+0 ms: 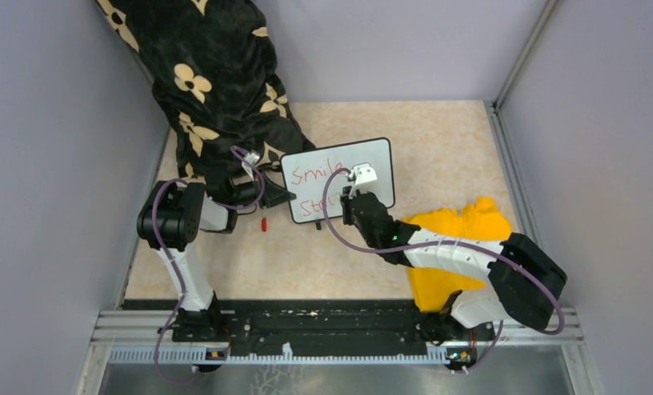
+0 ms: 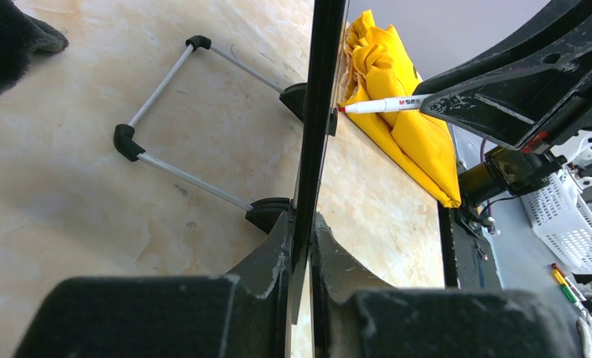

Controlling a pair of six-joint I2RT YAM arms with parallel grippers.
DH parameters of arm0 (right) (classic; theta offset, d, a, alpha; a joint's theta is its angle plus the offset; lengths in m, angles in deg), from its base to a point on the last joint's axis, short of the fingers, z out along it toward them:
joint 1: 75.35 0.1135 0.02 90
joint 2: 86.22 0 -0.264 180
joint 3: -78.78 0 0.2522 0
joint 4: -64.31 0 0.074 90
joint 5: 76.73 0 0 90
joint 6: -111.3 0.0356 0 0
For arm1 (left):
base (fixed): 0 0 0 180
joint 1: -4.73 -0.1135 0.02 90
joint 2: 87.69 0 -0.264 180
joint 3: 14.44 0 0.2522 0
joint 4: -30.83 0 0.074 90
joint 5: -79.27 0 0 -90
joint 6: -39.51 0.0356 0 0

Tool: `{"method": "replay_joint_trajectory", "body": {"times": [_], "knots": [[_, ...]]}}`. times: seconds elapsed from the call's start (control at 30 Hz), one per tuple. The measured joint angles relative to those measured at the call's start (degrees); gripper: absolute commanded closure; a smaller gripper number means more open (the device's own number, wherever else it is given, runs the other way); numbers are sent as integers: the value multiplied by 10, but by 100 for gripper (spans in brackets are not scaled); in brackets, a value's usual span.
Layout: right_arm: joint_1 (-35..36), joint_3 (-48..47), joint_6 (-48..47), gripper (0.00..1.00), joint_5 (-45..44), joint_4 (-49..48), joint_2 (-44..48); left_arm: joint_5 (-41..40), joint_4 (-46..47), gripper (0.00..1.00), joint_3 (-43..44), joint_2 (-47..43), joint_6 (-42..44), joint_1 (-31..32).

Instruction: Write a sentence on the whiteboard

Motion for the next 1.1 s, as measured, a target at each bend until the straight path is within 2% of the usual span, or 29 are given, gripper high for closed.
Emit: {"method": "replay_joint_trajectory", "body": {"times": [0.8,1.1], "knots": [[0,-5,5,100,5,-4,-17,0,-1,100,0,0,1,0],[1,31,23,100,23,-9,-16,0,-4,100,1,0,1,0]]}}
